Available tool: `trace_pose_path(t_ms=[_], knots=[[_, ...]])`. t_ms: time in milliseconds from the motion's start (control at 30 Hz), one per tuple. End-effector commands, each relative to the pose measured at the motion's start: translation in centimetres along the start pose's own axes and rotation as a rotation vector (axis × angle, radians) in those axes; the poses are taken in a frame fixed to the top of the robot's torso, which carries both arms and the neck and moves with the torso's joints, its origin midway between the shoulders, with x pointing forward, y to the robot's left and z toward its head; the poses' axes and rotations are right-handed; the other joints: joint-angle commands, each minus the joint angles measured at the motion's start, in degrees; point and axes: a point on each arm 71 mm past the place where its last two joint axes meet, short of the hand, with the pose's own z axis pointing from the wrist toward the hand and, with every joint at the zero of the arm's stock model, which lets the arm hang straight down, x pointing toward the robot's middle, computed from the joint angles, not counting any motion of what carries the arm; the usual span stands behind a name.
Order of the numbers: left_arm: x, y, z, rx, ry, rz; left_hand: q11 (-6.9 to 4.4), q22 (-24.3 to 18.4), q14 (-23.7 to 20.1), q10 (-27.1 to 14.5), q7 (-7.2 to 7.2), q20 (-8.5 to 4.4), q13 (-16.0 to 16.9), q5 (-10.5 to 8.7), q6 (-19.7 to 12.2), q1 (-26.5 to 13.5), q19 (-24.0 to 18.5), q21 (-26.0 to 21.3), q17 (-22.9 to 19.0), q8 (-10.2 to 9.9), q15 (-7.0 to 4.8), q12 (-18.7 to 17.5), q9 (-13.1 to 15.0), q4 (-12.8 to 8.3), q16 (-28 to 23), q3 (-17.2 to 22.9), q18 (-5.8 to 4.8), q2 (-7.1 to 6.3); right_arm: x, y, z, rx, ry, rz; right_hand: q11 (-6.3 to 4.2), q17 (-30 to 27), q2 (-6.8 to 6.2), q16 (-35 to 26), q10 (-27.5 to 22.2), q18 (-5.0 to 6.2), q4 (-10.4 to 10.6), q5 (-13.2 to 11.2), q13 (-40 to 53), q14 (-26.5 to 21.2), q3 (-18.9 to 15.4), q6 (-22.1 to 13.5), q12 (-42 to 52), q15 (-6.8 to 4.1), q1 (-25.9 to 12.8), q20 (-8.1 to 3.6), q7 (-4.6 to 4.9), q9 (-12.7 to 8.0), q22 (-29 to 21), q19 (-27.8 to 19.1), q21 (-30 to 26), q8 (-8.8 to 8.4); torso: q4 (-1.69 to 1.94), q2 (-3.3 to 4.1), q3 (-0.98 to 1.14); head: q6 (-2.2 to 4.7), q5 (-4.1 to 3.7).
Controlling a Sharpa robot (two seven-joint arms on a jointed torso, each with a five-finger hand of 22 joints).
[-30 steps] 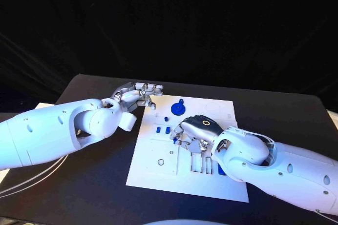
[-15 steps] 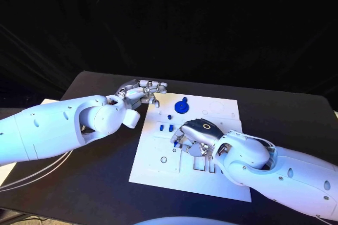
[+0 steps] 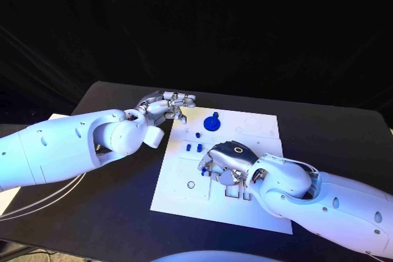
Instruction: Assemble the parts on the task board
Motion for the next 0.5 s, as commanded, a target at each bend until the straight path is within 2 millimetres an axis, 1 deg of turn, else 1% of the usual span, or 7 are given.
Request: trace_pose_path(t_ms=[33, 200, 500], knots=[[0.28, -0.13, 0.04, 0.016, 0.026, -0.006, 0.15, -0.08, -0.42, -0.41, -0.03, 0.30, 0.08, -0.18, -0.52, -0.34, -0.16, -0.37, -0.07, 0.21, -0.03, 0.30, -0.04, 0.08, 0.04, -0.40, 0.98, 0.10, 0.23, 0.10, 0.04, -0.008, 0.025, -0.021, -0.01, 0.03, 0.01, 0.37, 0.22, 0.14, -0.02, -0.24, -0.02, 1.56, 0.22, -0.14, 0.20, 0.30, -0.46, 0.31, 0.40, 0.05, 0.03, 0.14, 0.28, 0.14, 0.06, 0.03, -0.05, -0.11, -0.07], [0.27, -0.12, 0.03, 0.015, 0.026, -0.006, 0.15, -0.08, -0.42, -0.41, -0.03, 0.30, 0.08, -0.18, -0.52, -0.34, -0.16, -0.37, -0.07, 0.21, -0.03, 0.30, -0.04, 0.08, 0.04, -0.40, 0.98, 0.10, 0.33, 0.01, 0.02, -0.004, 0.033, -0.023, -0.02, 0.05, 0.08, 0.39, 0.24, 0.15, -0.01, -0.26, -0.02, 1.57, 0.25, -0.14, 0.21, 0.31, -0.53, 0.32, 0.40, 0.06, 0.00, 0.12, 0.27, 0.14, 0.06, 0.02, -0.04, -0.20, -0.04], [0.26, -0.11, 0.01, 0.013, 0.028, -0.007, 0.15, -0.08, -0.42, -0.41, -0.03, 0.30, 0.08, -0.18, -0.52, -0.34, -0.16, -0.37, -0.07, 0.21, -0.03, 0.30, -0.04, 0.08, 0.04, -0.40, 0.98, 0.10, 0.50, -0.10, 0.03, 0.007, 0.053, -0.033, 0.02, -0.10, -0.07, 0.31, 0.14, 0.17, 0.02, -0.39, -0.05, 1.52, 0.12, -0.25, 0.19, 0.34, -0.92, 0.36, 0.42, 0.07, -0.08, 0.05, 0.23, 0.10, 0.03, 0.00, -0.03, -0.17, -0.05]])
